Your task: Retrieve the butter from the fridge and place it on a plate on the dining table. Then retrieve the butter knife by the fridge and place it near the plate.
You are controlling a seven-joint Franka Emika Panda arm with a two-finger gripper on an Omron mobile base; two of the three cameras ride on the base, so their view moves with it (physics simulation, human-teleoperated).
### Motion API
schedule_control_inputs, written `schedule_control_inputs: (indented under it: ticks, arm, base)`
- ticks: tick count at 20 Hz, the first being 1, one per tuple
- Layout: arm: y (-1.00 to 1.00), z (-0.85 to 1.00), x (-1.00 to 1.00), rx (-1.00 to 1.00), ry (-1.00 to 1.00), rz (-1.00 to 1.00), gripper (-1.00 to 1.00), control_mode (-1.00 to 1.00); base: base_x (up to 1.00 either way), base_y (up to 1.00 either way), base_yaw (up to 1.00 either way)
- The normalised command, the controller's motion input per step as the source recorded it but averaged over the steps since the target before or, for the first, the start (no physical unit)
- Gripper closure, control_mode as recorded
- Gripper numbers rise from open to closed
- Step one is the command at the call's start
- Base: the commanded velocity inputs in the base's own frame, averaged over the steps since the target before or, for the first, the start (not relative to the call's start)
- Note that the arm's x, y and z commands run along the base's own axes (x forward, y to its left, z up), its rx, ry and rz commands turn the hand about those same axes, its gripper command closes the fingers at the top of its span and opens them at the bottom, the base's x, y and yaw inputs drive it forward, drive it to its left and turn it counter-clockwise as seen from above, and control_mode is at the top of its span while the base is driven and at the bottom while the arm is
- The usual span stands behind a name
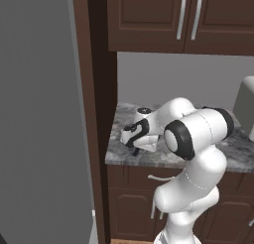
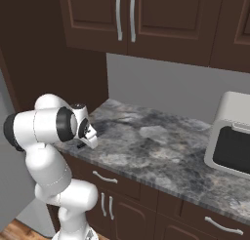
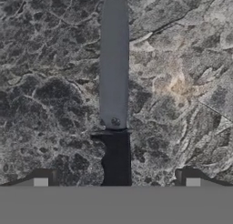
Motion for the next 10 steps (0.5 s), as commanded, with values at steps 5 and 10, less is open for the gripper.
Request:
schedule_control_inputs:
  ticks: [5, 10]
  arm:
    - [0.0, -0.25, 0.12, 0.0, 0.0, 0.0, -1.0, -1.0]
    - [0.0, -0.39, 0.09, 0.0, 0.01, 0.0, -1.0, -1.0]
  base:
    - [0.0, 0.0, 0.0]
    - [0.0, 0.0, 0.0]
